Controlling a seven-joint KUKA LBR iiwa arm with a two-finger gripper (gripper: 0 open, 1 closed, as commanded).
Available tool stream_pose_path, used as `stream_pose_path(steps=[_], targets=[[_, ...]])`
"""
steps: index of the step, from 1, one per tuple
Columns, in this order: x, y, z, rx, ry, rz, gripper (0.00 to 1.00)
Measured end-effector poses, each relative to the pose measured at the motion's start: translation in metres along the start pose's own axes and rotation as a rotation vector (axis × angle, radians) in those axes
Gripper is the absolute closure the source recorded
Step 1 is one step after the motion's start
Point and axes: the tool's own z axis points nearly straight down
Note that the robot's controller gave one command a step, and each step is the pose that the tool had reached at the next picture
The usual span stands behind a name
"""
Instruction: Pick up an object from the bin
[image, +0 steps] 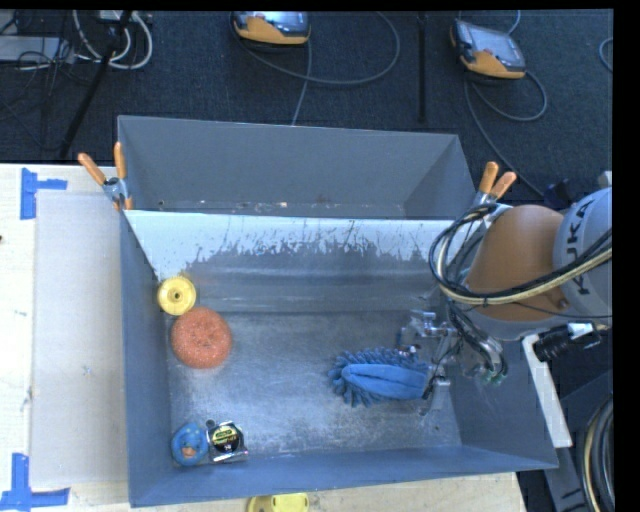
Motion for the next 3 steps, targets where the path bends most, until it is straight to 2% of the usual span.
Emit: stream_pose_path(steps=[1, 2, 3], targets=[[0.007, 0.008, 0.015, 0.003, -0.016, -0.077, 0.00], [-0.009, 0.057, 0.029, -0.001, 0.003, 0.092, 1.00], [-0.009, 0.057, 0.029, -0.001, 0.003, 0.091, 1.00]])
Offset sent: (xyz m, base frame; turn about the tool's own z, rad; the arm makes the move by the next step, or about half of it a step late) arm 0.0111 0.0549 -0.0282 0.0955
